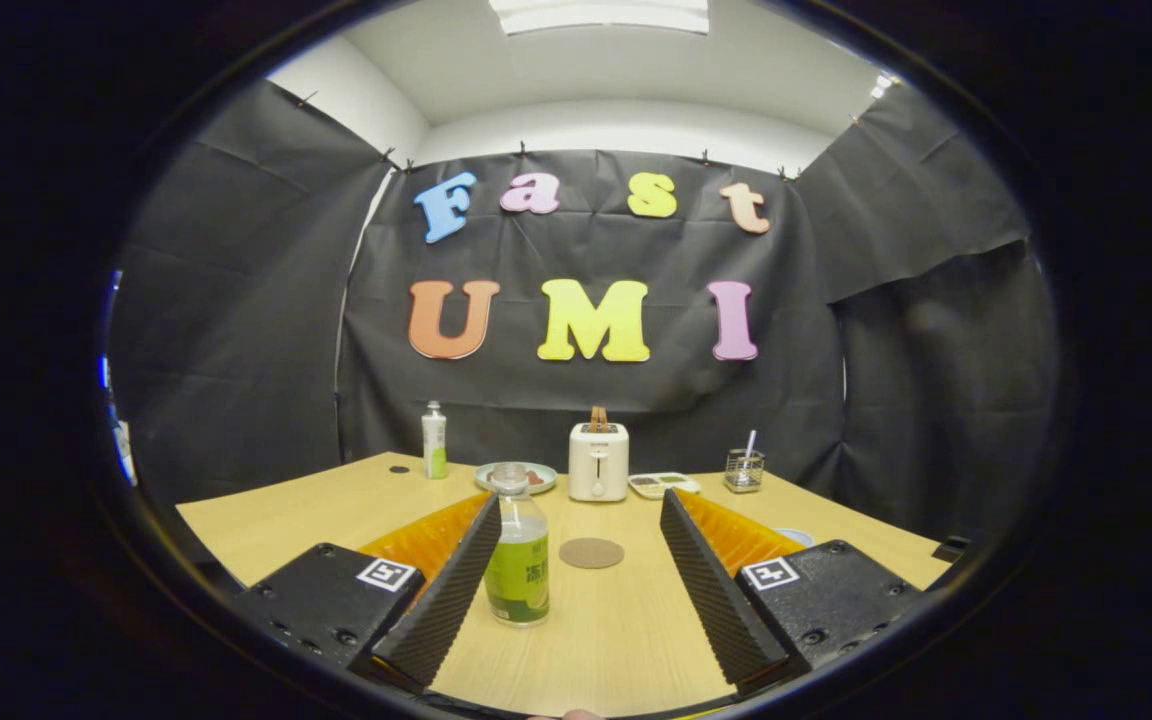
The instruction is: Take the bottle from table, then pour the juice into the cup, finally place the bottle on the coaster
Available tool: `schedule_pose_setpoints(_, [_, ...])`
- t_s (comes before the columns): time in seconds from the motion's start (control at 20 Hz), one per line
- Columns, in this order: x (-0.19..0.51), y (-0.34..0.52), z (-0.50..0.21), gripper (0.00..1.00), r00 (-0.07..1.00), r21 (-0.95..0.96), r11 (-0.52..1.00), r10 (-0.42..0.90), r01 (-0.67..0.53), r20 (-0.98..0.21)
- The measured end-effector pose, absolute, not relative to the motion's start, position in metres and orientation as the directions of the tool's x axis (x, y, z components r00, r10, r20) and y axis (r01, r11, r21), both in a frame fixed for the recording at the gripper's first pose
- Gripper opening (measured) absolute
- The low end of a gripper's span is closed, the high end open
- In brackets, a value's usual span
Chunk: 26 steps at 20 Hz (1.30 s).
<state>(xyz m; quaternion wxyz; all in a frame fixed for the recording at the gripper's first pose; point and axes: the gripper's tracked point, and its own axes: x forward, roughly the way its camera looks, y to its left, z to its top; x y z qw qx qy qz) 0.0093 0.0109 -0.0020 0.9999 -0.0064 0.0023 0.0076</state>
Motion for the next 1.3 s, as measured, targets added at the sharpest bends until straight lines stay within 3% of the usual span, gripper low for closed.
schedule_pose_setpoints(0.9, [0.049, 0.057, -0.075, 1.00, 0.983, 0.011, 0.995, 0.104, -0.104, -0.152])
schedule_pose_setpoints(1.3, [0.084, 0.074, -0.114, 1.00, 0.942, 0.013, 0.994, 0.109, -0.111, -0.316])
